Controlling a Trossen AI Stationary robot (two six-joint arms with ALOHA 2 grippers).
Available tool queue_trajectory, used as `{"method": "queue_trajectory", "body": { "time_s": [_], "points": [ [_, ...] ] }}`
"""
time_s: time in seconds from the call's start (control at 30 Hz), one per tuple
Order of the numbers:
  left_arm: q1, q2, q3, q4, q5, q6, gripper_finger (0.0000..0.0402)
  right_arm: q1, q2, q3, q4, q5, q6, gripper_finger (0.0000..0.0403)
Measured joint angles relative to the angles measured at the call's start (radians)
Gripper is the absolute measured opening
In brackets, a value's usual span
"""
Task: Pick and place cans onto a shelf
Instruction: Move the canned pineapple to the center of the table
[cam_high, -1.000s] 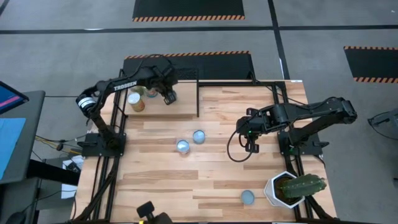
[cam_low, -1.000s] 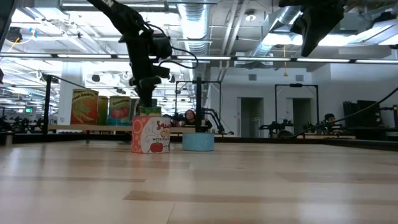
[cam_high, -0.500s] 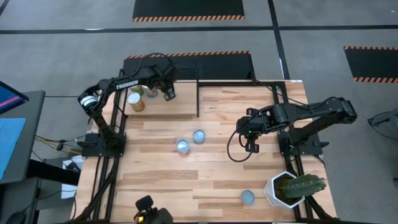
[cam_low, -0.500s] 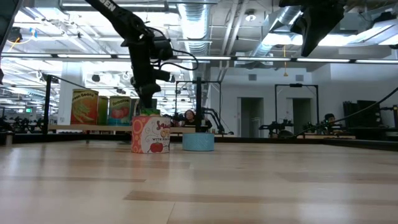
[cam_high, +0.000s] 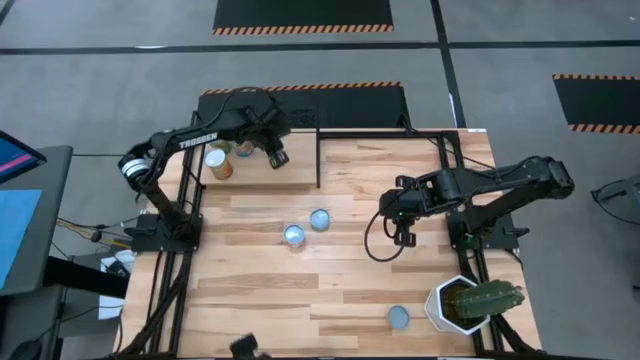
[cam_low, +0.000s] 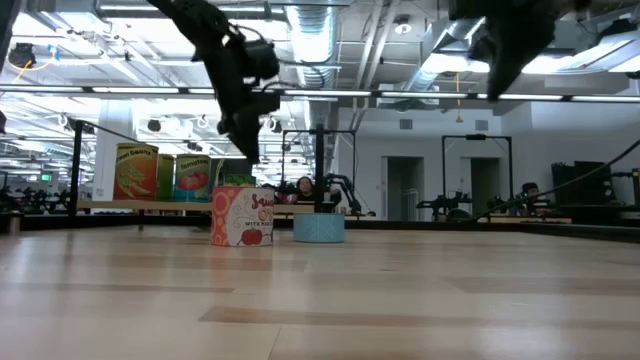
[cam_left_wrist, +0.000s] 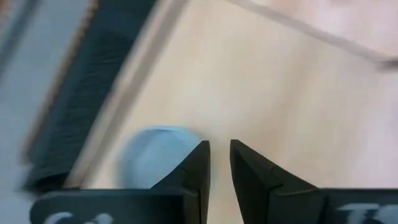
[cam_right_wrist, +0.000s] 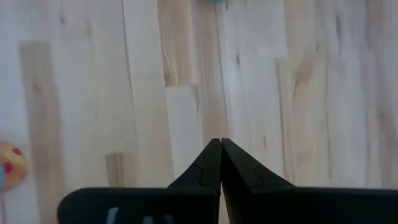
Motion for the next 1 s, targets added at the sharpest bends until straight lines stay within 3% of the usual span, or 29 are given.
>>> {"method": "queue_trajectory", "body": {
  "time_s": [0.23,0.33,0.5,0.73,1.0],
  "points": [
    [-0.222,-0.118,0.000,-0.150,0.272,-0.072,0.0050,0.000,0.001,-0.109,-0.014,-0.003,0.005,0.0028],
    [-0.350,-0.142,0.000,-0.193,0.305,-0.098,0.0051,0.005,0.000,-0.112,-0.004,-0.002,0.033,0.0028],
    [-0.563,-0.129,-0.026,-0.135,0.241,-0.139,0.0051,0.011,0.001,-0.112,0.034,0.000,0.013,0.0028],
    [-0.739,-0.102,-0.080,-0.043,-0.072,-0.211,0.0051,0.011,0.001,-0.112,0.162,-0.001,-0.024,0.0028],
    [-0.777,-0.065,-0.125,-0.011,-0.093,-0.289,0.0051,0.100,0.001,-0.189,0.318,-0.034,-0.005,0.0028]
  ]
}}
